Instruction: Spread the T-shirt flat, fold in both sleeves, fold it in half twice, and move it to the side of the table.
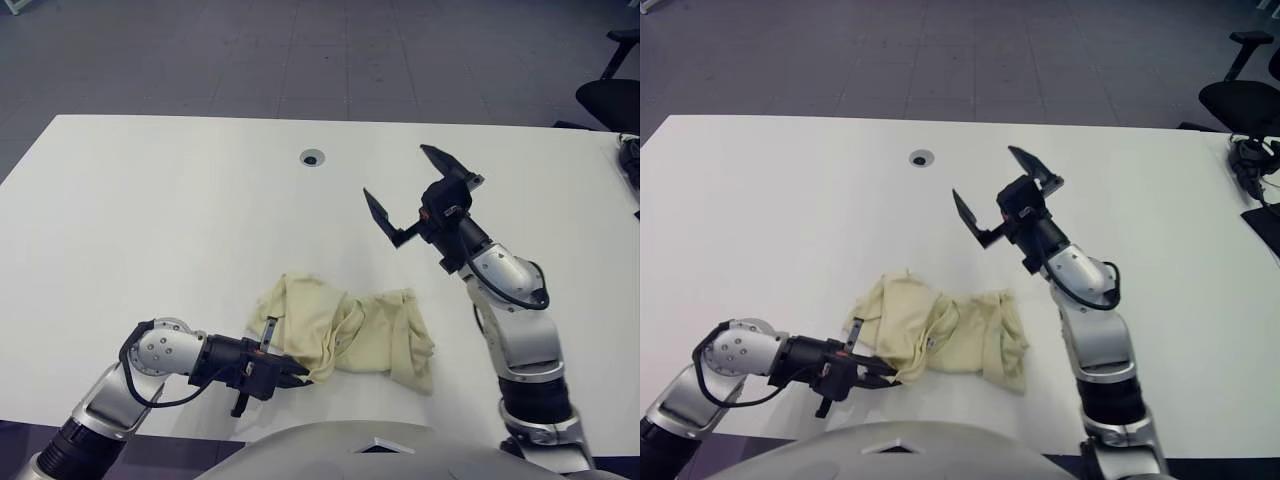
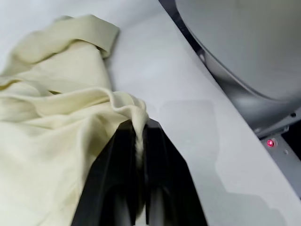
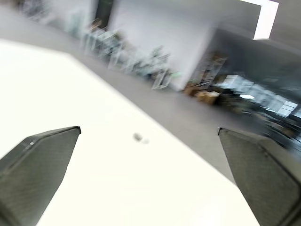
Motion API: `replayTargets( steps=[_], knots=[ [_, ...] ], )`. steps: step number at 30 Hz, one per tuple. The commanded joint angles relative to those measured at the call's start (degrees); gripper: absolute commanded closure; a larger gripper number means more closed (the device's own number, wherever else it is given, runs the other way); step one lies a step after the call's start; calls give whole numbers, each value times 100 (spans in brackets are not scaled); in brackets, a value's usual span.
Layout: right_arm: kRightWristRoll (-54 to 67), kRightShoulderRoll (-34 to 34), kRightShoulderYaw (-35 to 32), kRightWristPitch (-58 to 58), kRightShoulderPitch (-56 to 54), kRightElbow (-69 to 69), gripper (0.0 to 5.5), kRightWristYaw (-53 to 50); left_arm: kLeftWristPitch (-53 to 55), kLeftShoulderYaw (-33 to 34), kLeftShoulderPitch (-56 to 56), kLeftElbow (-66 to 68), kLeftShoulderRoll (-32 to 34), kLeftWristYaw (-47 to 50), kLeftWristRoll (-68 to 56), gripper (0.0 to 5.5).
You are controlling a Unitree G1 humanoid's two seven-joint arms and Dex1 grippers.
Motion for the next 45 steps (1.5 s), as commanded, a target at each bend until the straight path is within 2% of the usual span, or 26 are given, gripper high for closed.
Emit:
replayTargets(
  steps=[1, 5, 9, 13, 16, 25, 31, 35, 40, 45],
  knots=[
    [226, -907, -5, -69, 35, 206, 10, 1080, -109, -257, 12, -109, 126, 230, 602, 549],
    [910, -1670, -82, 121, -38, 343, 10, 2386, -83, -355, 30, -69, 95, 461, 841, 549],
    [1403, -2179, 150, 532, -309, 631, 10, 3444, -82, -441, -2, 35, 131, 647, 1149, 549],
    [1184, -2394, 611, 410, -614, 873, 10, 4034, -15, -511, 29, -28, 116, 771, 1134, 549],
    [1167, -2617, 667, 136, -550, 626, 10, 4370, 32, -569, -27, -59, 99, 789, 1068, 549],
    [477, -2392, 1358, -836, -826, 776, 10, 4493, 151, -698, -131, -30, 65, 895, 1040, 549],
    [227, -1960, 1752, -1089, -1107, 1109, 10, 4426, 177, -786, -173, -5, 80, 912, 1059, 549],
    [143, -1857, 1881, -1177, -1163, 1229, 73, 4465, 198, -818, -165, -24, 79, 955, 1047, 549],
    [412, -1850, 1711, -1042, -1259, 1207, 159, 4547, 240, -845, -156, -44, 84, 1005, 1054, 549],
    [238, -1807, 1930, -1132, -1128, 1295, 245, 4560, 232, -881, -188, -24, 71, 1043, 1066, 549]
  ],
)
